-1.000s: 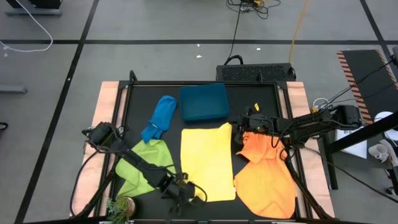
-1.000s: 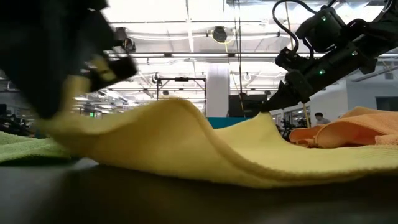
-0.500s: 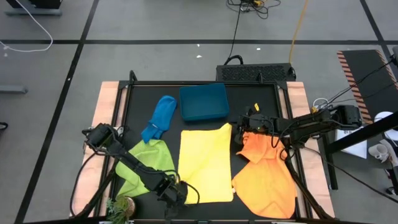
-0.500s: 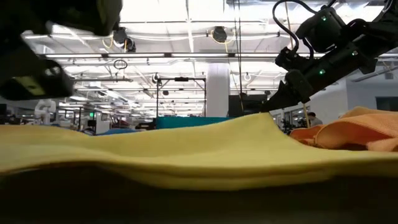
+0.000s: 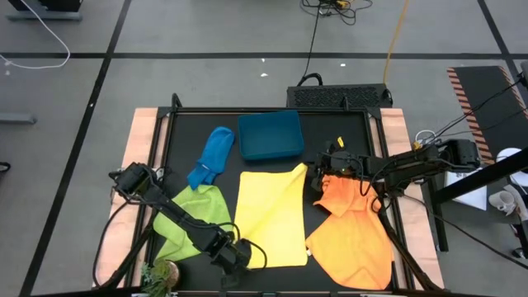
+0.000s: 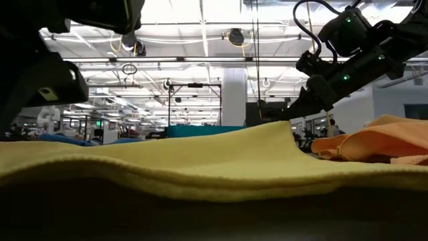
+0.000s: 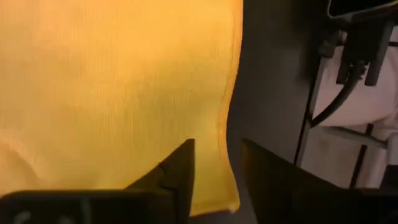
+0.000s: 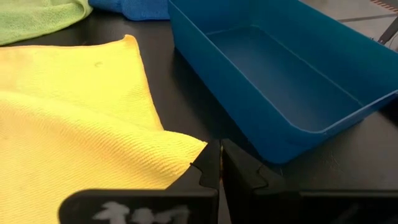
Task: Fold microfiber towels
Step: Fold the yellow microfiber cloth
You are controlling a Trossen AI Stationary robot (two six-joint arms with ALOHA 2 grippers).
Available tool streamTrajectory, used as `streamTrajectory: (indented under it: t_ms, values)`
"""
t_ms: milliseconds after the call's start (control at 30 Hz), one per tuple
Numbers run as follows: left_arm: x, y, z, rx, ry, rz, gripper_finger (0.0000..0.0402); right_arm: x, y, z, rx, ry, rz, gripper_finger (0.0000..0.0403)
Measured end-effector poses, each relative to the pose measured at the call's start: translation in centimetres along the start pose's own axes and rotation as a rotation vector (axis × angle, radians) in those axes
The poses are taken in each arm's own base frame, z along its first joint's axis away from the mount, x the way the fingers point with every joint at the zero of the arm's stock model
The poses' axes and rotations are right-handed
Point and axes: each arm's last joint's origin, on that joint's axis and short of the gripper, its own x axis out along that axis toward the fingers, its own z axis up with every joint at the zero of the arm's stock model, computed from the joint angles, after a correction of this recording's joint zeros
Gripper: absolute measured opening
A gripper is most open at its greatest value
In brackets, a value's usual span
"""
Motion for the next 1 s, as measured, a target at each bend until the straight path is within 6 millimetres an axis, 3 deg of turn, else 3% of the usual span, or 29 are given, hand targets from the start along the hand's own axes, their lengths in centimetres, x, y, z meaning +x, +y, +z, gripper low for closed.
streamTrajectory:
  t_ms: [167, 300, 533, 667, 867, 1000]
  values:
    - [-0.6, 0.2, 0.6, 0.0, -0.002, -0.031, 0.019, 0.0, 0.0, 0.0, 0.0, -0.001, 0.0, 0.0]
    - [-2.9, 0.8, 1.6, -0.026, -0.107, 0.014, 0.0198, 0.0, 0.0, 0.0, 0.001, -0.001, 0.0, 0.0]
    - [-8.5, 3.9, 2.5, -0.054, -0.352, 0.395, 0.0177, 0.0, 0.0, 0.0, 0.001, -0.001, 0.0, 0.0]
    - [-9.6, 7.2, 3.5, -0.066, -0.402, 0.464, 0.0168, 0.0, 0.0, 0.0, 0.003, -0.001, 0.004, 0.0]
    - [-7.2, 14.6, 4.0, -0.172, -0.368, 0.415, 0.0164, 0.0, 0.2, 0.0, 0.026, -0.001, 0.052, 0.0]
    - [-6.5, 18.0, 3.9, -0.22, -0.454, 0.358, 0.0164, 0.0, 0.2, 0.1, 0.026, -0.004, 0.055, 0.0]
